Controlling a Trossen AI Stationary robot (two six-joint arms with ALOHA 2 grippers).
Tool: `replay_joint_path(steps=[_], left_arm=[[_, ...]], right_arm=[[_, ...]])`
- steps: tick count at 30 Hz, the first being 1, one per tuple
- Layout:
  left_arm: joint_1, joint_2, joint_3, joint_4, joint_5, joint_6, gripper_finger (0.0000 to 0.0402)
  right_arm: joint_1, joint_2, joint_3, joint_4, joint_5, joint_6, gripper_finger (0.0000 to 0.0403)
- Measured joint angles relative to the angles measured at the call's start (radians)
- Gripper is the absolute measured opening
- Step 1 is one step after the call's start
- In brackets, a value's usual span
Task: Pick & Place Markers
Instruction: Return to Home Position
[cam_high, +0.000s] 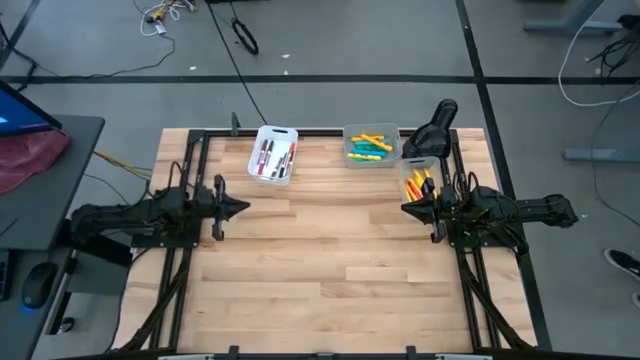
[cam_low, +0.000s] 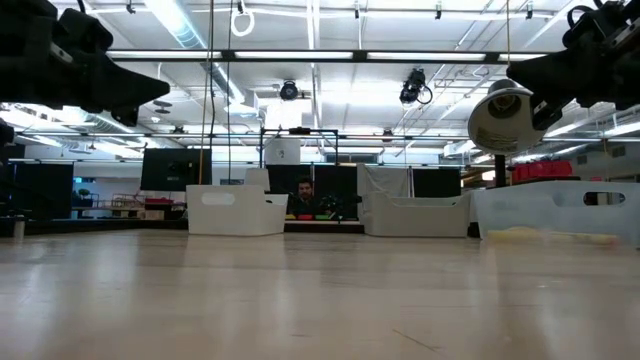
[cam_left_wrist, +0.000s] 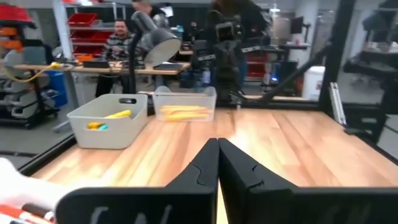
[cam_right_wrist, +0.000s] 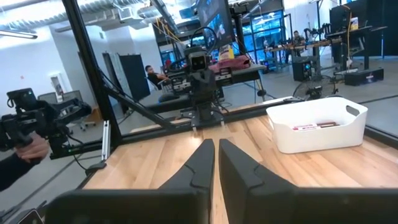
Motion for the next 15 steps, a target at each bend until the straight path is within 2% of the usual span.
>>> replay_joint_path(steps=[15], left_arm=[[-0.02, 0.009, 0.0, 0.002, 0.011, 0.014, 0.0012]], right_arm=[[0.0, 0.0, 0.0, 0.0, 0.0, 0.0, 0.0027]])
